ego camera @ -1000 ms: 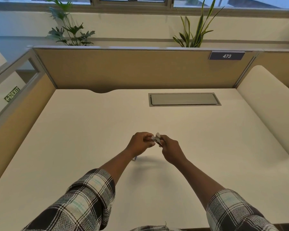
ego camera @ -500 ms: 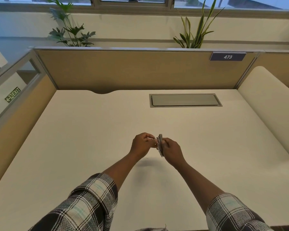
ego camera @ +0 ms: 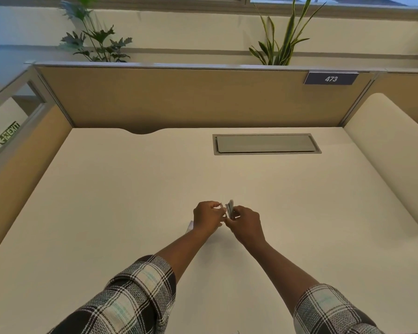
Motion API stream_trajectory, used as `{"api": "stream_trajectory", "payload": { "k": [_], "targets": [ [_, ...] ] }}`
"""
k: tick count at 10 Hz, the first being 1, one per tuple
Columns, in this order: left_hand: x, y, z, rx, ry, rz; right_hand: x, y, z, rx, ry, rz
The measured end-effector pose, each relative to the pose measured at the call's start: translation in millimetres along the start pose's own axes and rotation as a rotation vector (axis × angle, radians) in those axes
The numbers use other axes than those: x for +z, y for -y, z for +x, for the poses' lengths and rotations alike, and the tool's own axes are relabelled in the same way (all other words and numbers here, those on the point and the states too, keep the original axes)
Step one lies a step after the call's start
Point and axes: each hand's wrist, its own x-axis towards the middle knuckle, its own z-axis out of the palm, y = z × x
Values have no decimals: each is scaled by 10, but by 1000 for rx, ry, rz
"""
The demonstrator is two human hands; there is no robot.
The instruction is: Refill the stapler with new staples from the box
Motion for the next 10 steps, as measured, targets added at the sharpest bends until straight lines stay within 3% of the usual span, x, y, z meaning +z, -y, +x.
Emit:
{"api": "stream_trajectory", "payload": {
  "k": [3, 6, 10],
  "targets": [
    [153, -17, 375, -106, -33, 57, 83, -167, 410, 55, 124, 0],
    [363, -8, 715, -154, -17, 274, 125, -254, 759, 151, 155, -70],
    [356, -30, 615, -47, -40, 533, 36, -284, 765, 264, 145, -81]
  ]
}}
